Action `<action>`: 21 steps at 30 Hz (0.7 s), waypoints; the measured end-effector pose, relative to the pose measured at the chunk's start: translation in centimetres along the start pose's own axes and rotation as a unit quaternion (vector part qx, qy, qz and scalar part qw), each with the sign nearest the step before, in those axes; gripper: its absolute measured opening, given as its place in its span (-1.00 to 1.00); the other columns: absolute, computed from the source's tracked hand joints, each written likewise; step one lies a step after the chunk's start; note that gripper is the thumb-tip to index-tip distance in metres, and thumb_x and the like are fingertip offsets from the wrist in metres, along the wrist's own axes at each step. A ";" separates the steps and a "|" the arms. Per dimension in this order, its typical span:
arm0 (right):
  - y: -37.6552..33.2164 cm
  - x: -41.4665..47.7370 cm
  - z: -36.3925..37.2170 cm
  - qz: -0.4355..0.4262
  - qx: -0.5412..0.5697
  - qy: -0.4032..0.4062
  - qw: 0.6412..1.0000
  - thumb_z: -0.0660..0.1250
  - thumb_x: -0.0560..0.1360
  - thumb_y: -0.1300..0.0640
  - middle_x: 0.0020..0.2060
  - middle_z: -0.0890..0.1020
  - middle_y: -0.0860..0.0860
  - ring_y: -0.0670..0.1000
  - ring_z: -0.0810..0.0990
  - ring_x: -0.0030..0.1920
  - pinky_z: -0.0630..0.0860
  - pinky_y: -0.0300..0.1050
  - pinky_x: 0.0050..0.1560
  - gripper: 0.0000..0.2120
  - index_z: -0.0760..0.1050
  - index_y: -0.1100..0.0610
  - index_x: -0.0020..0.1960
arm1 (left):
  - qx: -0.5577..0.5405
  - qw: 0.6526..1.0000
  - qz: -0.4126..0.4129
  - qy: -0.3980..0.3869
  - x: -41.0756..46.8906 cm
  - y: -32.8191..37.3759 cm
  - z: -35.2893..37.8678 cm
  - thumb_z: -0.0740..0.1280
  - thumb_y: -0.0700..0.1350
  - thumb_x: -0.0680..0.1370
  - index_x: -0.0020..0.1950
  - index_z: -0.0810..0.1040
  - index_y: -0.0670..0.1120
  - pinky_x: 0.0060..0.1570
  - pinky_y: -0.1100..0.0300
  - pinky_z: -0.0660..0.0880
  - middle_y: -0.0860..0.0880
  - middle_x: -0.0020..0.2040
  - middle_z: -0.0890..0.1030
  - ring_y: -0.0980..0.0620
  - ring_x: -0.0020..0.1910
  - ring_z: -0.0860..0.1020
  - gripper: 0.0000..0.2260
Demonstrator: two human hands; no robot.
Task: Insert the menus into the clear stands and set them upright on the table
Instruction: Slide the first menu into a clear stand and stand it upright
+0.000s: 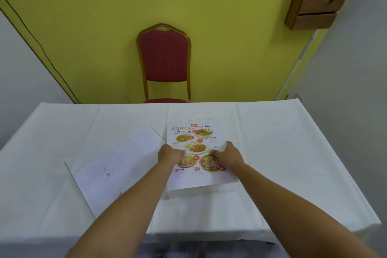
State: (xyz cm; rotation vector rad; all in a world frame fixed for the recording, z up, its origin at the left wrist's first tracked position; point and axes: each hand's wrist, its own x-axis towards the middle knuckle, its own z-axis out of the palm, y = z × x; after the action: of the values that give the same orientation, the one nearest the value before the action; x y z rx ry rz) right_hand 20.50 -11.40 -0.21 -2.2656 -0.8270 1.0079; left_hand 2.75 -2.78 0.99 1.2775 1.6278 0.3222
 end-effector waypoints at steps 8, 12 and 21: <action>-0.2 -1.3 -2.7 -0.048 0.086 0.074 0.992 0.48 0.41 -0.03 0.10 0.62 0.06 0.08 0.59 0.02 0.50 -0.08 -0.07 -0.44 0.35 0.10 0.30 | 0.000 0.995 0.097 0.035 -1.7 2.0 0.0 0.48 -0.16 0.46 0.21 0.50 -0.15 -0.08 0.08 0.56 -0.09 0.15 0.64 -0.11 0.07 0.62 -0.64; -0.8 -1.9 -4.8 -0.072 0.082 0.130 0.986 0.48 0.39 -0.07 -0.01 0.59 0.00 0.08 0.59 -0.02 0.54 -0.02 -0.07 -0.41 0.32 0.06 0.29 | -0.018 0.984 0.170 0.049 -2.5 4.1 0.6 0.48 -0.17 0.46 0.26 0.44 -0.11 -0.15 0.18 0.50 -0.07 0.18 0.62 -0.07 0.11 0.61 -0.59; -0.3 -3.0 -6.0 -0.103 0.084 0.266 0.955 0.48 0.39 -0.06 -0.07 0.52 -0.11 -0.02 0.53 -0.15 0.36 -0.17 -0.39 -0.40 0.22 0.02 0.26 | -0.055 0.962 0.253 0.083 -3.0 6.3 3.6 0.46 -0.19 0.47 0.49 0.22 -0.04 0.09 0.05 0.58 0.01 0.29 0.54 0.00 0.19 0.57 -0.34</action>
State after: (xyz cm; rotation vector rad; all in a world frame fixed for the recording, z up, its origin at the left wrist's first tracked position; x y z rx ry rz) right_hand 23.50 -14.63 4.90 -2.0997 -0.6885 0.3270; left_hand 9.19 -4.04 5.37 1.6048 1.3745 0.8404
